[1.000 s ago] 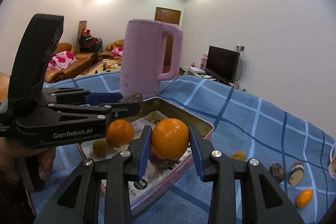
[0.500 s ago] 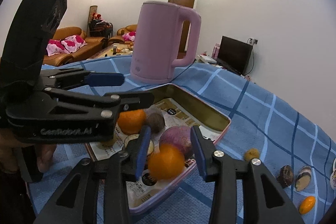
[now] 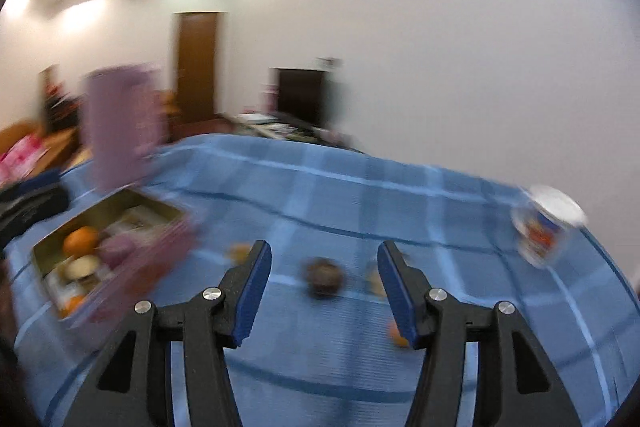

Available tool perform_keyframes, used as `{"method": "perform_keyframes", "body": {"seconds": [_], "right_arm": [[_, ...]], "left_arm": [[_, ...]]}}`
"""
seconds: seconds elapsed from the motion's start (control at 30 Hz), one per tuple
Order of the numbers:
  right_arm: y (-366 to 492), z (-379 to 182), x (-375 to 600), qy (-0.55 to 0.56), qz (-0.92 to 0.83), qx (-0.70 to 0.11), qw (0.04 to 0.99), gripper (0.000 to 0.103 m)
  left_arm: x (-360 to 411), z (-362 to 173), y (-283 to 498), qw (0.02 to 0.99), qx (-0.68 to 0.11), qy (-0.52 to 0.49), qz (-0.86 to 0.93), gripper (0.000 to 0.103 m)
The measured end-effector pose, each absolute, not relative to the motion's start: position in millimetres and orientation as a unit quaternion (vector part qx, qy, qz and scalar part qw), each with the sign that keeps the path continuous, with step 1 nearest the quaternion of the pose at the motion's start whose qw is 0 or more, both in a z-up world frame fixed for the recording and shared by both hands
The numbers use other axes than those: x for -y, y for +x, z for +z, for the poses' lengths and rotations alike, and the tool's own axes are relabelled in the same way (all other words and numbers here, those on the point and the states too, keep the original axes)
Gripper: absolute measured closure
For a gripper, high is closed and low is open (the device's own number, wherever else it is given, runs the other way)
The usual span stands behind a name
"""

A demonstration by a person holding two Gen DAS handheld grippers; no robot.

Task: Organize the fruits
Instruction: 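Move the left tool to a small yellow-brown fruit while the right tool reaches another orange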

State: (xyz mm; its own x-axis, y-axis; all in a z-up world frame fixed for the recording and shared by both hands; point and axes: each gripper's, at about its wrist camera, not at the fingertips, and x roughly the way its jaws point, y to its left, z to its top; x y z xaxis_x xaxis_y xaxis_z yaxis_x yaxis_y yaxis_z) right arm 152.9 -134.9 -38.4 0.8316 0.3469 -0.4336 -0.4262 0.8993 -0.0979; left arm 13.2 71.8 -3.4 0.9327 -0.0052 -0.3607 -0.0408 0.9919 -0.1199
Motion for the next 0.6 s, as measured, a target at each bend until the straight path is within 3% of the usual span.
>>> {"method": "perform_keyframes", "body": {"seconds": [0.3,0.4,0.47,0.6], "right_arm": [[205,-71,179,-0.047,0.138,-0.292,0.945,0.046],[213,-74,180,-0.041,0.134,-0.307,0.941,0.046],[218,-78,179,-0.039,0.138,-0.324,0.935,0.047],[228,-87,181,-0.027,0.147,-0.358,0.922,0.052]], "left_arm": [[1,-17,80,0.970,-0.242,-0.013,-0.026,0.015],[8,-31,109,0.960,-0.277,-0.018,-0.028,0.018],[6,-42,126,0.951,-0.306,-0.032,-0.030,0.027],[1,-55,147,0.936,-0.344,-0.058,-0.034,0.028]]}}
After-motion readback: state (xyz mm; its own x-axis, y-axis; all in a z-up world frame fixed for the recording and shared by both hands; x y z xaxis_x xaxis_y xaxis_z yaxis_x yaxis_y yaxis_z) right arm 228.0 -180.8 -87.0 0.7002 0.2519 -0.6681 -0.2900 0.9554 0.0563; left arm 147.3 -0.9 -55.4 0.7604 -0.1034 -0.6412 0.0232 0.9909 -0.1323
